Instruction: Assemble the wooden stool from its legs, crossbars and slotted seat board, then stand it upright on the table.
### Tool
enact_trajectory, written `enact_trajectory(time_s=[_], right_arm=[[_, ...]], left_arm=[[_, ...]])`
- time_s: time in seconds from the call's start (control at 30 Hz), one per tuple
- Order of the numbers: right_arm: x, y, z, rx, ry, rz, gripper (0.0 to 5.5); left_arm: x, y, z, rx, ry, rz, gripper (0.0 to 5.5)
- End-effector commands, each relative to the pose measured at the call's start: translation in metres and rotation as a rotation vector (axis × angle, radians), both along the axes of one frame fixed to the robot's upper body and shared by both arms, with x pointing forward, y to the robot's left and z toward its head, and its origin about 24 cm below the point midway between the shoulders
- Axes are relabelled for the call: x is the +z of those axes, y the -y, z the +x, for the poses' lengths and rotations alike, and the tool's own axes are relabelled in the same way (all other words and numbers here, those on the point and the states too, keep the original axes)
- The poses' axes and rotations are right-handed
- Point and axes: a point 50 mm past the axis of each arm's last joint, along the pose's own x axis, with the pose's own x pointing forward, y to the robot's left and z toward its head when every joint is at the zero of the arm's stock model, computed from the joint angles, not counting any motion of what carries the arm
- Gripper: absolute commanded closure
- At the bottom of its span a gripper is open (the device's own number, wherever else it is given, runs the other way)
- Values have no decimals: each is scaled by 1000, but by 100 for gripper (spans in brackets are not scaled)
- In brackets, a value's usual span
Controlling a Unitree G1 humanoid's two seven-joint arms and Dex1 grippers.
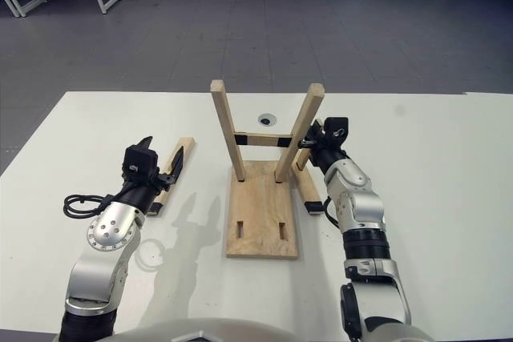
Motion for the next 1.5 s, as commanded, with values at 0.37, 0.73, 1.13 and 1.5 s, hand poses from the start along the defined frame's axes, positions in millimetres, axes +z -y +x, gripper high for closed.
enact_trajectory(time_s=[0.37,0.73,1.13,1.5], right_arm=[[-48,17,-121,-164,-156,-124,509],[-59,14,-147,-181,-176,-230,509],[-46,17,-89,-331,1,-129,509],[-69,24,-94,-350,-139,-145,509]], left_arm=[[-7,2,-11,15,-33,11,208],[-8,3,-14,7,-49,14,208],[-6,3,-7,13,-39,10,208],[-7,5,-7,10,-45,6,208]])
